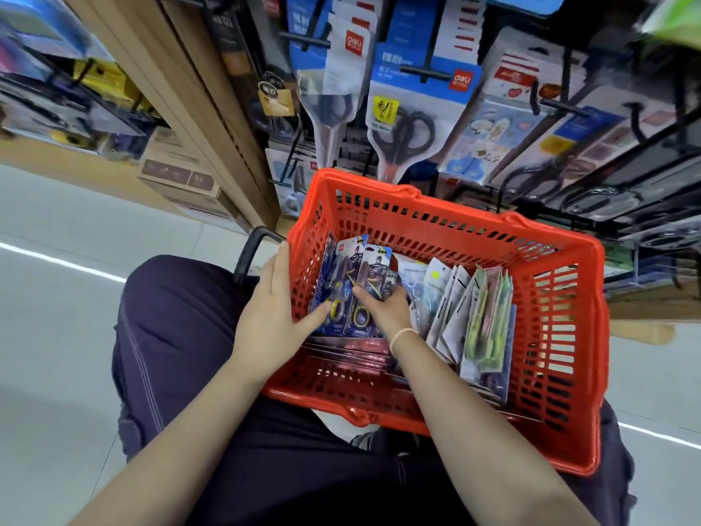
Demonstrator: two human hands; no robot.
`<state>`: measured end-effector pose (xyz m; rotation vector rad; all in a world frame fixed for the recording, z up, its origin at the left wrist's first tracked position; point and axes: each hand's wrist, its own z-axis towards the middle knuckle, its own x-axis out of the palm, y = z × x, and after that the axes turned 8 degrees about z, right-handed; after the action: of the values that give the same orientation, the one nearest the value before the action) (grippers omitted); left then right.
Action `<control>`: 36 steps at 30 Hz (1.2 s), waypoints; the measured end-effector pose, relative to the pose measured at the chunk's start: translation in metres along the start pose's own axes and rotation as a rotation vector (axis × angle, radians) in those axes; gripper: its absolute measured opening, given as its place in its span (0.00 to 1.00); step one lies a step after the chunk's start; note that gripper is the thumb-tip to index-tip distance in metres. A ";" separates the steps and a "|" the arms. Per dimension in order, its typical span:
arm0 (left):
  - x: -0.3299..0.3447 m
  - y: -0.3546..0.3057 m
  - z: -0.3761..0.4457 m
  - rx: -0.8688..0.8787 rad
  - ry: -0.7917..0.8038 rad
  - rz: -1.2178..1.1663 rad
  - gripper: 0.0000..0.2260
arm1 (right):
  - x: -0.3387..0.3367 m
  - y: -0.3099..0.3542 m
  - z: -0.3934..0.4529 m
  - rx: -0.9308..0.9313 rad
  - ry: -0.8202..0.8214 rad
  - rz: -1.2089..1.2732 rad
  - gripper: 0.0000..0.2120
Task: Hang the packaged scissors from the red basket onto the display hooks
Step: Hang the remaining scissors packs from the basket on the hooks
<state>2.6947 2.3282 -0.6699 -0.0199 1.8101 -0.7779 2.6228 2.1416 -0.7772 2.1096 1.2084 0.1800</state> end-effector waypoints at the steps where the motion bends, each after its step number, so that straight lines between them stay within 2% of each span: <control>1: 0.001 0.001 0.000 0.003 -0.002 0.002 0.48 | 0.001 0.000 0.003 0.016 0.008 -0.008 0.46; 5: 0.001 0.000 0.001 -0.002 -0.004 -0.003 0.47 | 0.004 0.006 0.010 0.039 0.078 -0.031 0.49; 7: 0.001 0.000 0.002 -0.004 0.000 -0.001 0.48 | 0.007 0.008 0.012 0.013 0.063 -0.044 0.41; 8: 0.001 0.001 0.002 -0.005 0.001 0.002 0.48 | 0.009 0.009 0.011 0.005 0.062 -0.051 0.40; 13: 0.002 0.001 0.002 -0.004 0.000 0.009 0.47 | 0.020 0.005 0.010 0.014 0.165 0.069 0.57; 15: 0.001 0.001 0.002 0.000 0.005 0.007 0.47 | 0.019 0.002 0.014 0.023 0.154 0.083 0.50; 18: -0.001 0.000 0.002 -0.005 0.007 0.009 0.47 | 0.010 0.000 0.013 0.001 0.088 0.130 0.28; 20: -0.002 -0.001 0.002 -0.002 -0.002 0.011 0.47 | 0.002 0.001 0.005 -0.002 0.124 0.160 0.23; 26: -0.001 -0.001 0.003 0.018 -0.011 0.021 0.48 | -0.018 0.013 -0.009 -0.017 0.245 0.285 0.47; 30: -0.003 -0.003 -0.001 0.025 -0.031 0.093 0.49 | -0.043 0.034 -0.034 -0.080 0.298 0.348 0.55; 31: -0.003 -0.006 -0.002 0.045 -0.062 0.098 0.50 | -0.051 0.042 -0.045 -0.089 0.302 0.367 0.51; 33: -0.008 -0.022 -0.003 0.059 -0.086 -0.012 0.50 | -0.067 0.059 -0.070 -0.135 0.347 0.386 0.31; 34: -0.012 -0.036 -0.003 0.056 -0.068 -0.130 0.50 | -0.075 0.066 -0.083 -0.168 0.363 0.393 0.23; 36: -0.026 -0.069 -0.001 0.008 0.037 -0.433 0.49 | -0.089 0.079 -0.111 -0.241 0.397 0.455 0.17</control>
<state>2.6796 2.2842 -0.6127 -0.4056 1.8616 -1.0940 2.5809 2.0992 -0.6263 2.1578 0.8377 0.9379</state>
